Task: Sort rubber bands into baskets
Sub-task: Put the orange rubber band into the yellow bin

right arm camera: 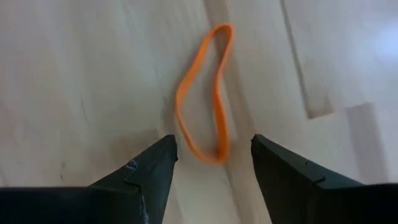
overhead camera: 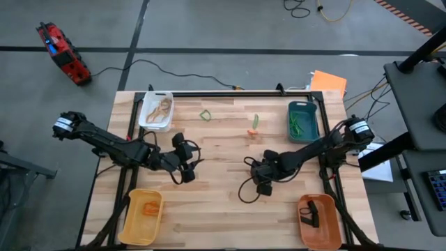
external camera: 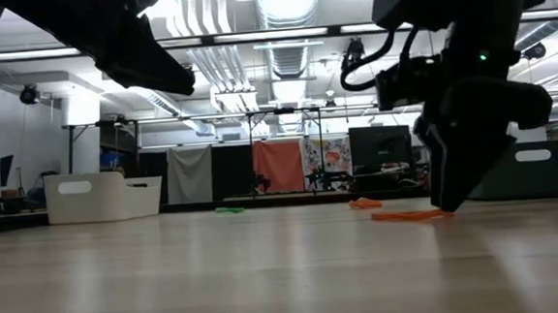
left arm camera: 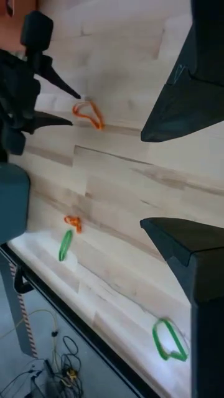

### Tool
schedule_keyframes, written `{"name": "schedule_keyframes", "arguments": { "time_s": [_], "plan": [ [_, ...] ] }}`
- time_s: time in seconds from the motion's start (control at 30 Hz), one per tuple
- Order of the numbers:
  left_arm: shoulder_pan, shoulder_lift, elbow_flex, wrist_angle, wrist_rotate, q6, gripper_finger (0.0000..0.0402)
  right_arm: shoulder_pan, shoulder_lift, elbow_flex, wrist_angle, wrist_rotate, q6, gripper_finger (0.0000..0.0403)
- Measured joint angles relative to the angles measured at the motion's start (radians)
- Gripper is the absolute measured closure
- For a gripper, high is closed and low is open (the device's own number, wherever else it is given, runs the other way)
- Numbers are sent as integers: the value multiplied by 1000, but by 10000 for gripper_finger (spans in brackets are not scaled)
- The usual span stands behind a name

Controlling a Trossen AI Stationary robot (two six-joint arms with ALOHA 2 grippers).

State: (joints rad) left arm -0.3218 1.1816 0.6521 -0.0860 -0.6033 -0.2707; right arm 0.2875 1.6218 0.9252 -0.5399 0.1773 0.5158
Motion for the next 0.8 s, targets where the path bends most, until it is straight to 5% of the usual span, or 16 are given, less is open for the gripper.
{"name": "schedule_keyframes", "arguments": {
  "time_s": [0.3,0.67,0.8],
  "plan": [
    [0,7,0,61,0,4,208,14,4,-72,137,8,-2,223],
    [1,158,2,238,3,118,208,14,67,-61,132,43,-29,376],
    [1,218,2,308,21,190,208,18,40,-60,136,91,-56,389]
  ]
}}
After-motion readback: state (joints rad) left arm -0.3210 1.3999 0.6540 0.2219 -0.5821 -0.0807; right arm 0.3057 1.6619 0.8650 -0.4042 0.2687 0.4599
